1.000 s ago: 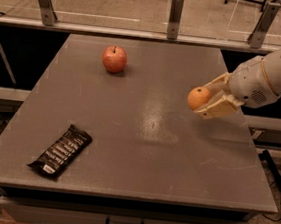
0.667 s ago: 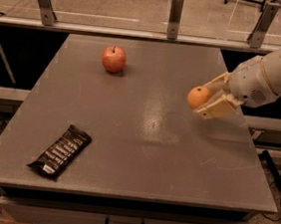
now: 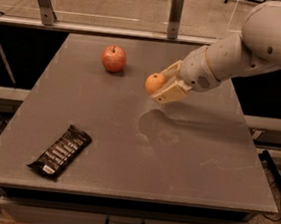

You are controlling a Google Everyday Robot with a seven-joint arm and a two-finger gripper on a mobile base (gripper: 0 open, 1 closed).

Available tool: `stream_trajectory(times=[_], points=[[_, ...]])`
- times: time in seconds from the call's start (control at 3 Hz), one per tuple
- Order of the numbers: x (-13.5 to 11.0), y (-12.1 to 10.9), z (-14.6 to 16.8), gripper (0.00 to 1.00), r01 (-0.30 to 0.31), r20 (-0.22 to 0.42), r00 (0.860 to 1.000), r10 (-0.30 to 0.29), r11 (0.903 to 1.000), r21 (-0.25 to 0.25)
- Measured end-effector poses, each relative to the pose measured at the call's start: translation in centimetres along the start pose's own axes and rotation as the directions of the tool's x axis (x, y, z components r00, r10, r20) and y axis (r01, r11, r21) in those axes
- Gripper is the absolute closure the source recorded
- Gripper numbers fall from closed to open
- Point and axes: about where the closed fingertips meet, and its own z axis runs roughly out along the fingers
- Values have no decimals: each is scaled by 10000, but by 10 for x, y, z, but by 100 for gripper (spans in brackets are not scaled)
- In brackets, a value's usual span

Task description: Move orange near apple

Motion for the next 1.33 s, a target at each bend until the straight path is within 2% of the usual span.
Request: stream_trajectory(times=[0.33,0.67,1.0,1.33], points=[[-29,-21,41,100,233,297,9993,-234,9997,29],[-45,-47,74,100,265,434,9987,-277,9992,295],[-42,-77,87,100,87,362,9993,-116,9969,783],[-33,-95,94,82,-110,175,9998,92,9944,1055]])
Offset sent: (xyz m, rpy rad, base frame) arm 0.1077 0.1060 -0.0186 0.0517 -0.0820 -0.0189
